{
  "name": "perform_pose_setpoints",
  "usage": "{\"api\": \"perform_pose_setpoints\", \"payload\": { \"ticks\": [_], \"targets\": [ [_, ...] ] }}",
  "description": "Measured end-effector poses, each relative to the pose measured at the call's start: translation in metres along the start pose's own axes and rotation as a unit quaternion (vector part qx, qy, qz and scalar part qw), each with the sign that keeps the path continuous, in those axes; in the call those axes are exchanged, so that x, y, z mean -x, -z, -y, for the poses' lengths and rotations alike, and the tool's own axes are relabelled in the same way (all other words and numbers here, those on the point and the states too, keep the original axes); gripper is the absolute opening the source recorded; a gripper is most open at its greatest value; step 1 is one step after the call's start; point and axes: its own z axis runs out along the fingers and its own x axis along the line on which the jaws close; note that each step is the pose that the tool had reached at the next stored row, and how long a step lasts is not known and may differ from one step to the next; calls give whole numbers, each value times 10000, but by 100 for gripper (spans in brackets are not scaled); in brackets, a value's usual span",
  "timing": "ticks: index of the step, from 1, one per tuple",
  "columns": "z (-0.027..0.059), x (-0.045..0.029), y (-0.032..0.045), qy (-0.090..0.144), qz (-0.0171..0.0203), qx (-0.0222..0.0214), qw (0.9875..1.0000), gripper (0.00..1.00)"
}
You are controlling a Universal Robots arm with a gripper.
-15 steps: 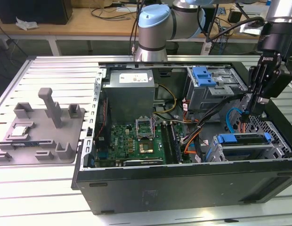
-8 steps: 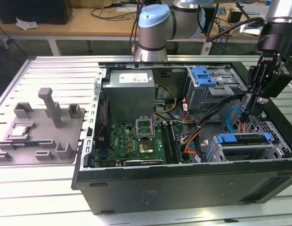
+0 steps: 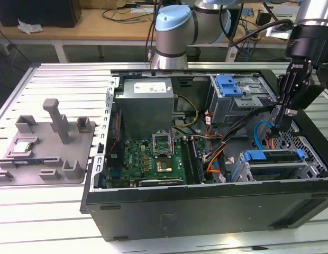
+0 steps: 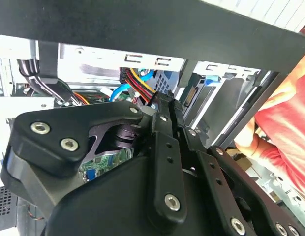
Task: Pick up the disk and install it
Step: 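Insert the first disk wire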
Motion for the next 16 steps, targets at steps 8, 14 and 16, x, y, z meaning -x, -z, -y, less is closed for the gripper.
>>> {"api": "perform_pose_setpoints", "payload": {
  "ticks": [8, 14, 16],
  "targets": [
    [-49, -113, 18, 62, 82, -133, 9999, 16],
    [-63, -201, 85, 91, 234, -201, 9995, 16],
    [-63, -224, 74, 110, 340, -202, 9992, 16]
  ]
}}
